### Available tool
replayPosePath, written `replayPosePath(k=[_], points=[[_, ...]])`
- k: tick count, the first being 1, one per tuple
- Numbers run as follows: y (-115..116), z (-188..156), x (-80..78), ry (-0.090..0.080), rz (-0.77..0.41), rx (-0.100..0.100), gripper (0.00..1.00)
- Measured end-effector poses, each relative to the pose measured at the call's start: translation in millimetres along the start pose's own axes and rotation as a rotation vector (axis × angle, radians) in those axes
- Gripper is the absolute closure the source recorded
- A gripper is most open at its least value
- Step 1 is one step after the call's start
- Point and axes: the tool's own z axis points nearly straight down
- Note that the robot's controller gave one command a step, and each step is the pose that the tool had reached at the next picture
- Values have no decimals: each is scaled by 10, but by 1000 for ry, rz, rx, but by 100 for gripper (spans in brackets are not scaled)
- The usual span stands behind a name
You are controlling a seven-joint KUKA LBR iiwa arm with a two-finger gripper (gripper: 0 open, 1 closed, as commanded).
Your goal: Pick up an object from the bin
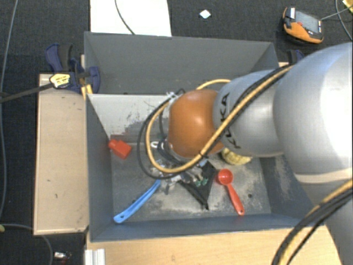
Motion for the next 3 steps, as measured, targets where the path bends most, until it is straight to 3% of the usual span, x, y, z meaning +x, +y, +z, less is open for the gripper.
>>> replayPosePath(k=[1, 3], points=[[1, -44, -2, -2, 2, 0, 100], [4, -488, -6, -3, 3, 0, 100]])
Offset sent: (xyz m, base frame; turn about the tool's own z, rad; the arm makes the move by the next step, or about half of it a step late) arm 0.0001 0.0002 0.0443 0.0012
